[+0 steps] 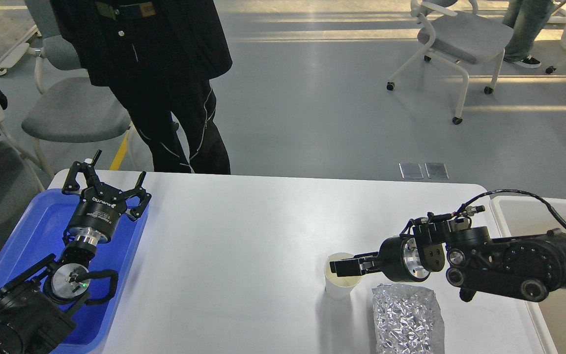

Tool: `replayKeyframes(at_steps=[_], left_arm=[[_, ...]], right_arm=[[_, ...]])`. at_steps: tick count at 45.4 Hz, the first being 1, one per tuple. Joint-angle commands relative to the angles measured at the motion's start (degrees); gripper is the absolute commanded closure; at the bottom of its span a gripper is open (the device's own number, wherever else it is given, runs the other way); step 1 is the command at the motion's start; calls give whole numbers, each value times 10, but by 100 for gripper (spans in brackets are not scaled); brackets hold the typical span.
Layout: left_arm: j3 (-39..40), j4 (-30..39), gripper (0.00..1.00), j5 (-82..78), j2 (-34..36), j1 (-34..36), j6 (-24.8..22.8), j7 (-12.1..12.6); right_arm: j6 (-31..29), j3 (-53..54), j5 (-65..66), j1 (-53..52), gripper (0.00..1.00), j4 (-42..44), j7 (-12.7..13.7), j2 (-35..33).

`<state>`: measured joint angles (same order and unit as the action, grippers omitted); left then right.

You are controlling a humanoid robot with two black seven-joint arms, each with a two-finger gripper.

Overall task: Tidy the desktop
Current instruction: 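Close the right gripper around the white paper cup's rim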

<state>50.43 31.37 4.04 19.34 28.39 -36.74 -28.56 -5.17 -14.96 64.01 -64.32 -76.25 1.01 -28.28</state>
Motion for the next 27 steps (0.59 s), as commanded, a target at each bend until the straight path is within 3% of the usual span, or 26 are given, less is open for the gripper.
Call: replayKeyframes(at_steps=[1, 9, 17, 20, 23, 27], left_arm=[[0, 0, 0, 0, 0, 0, 0, 0], [0, 0, 0, 0, 0, 0, 0, 0], [0, 0, 0, 0, 0, 0, 0, 0], [-1, 0, 0, 0, 0, 0, 0, 0], [0, 0, 0, 0, 0, 0, 0, 0], [0, 0, 0, 0, 0, 0, 0, 0]], right_arm=[[12, -19, 4, 10, 2, 55, 0, 44], [20, -20, 8, 9, 3, 68, 0, 53], [20, -22, 12, 9, 12, 72, 0, 50], [20, -32, 13, 9, 30, 74, 1, 50], [20, -45, 14, 7, 61, 74, 0, 49], [21, -47, 15, 6, 90, 74, 0, 46]])
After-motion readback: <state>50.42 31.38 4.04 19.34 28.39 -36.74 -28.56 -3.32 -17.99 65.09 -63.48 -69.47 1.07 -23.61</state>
